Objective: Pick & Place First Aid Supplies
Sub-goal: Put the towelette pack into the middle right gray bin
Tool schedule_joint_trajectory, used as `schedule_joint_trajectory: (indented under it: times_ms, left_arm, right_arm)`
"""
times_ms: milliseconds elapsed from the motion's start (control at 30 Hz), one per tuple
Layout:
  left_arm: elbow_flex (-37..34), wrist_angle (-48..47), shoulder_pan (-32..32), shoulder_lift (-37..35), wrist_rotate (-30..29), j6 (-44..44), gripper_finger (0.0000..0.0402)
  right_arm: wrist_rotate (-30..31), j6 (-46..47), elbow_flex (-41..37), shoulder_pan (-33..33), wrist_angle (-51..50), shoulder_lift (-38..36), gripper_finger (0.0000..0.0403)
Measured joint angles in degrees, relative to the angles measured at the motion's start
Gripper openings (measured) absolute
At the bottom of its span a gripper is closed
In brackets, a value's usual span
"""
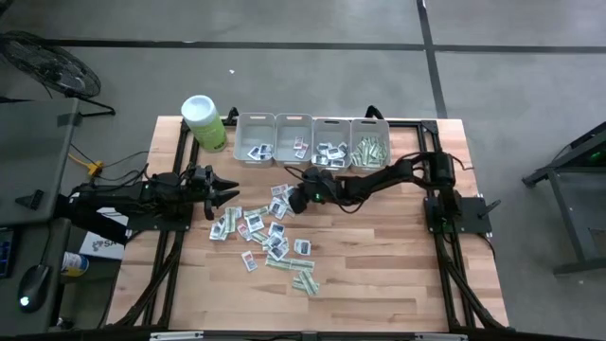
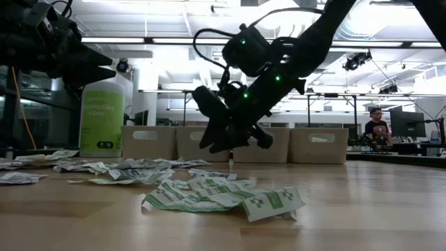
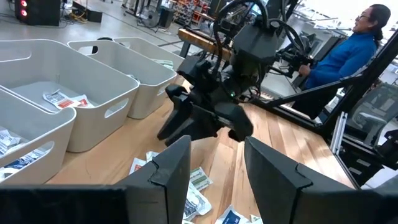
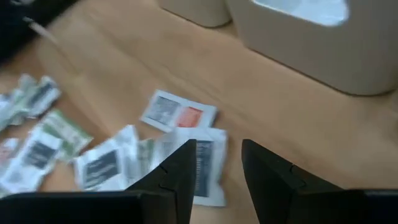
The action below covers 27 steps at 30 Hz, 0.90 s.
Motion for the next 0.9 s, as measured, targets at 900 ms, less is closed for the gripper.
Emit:
schedule_joint_trajectory:
  times_ms: [900]
  left_arm:
    - [0.0, 0.0, 0.0, 0.0, 0.0, 0.0, 0.015]
  right_arm:
    - [-4.8, -3.8, 4.6, -0.7, -2.4, 4.8, 0.0108]
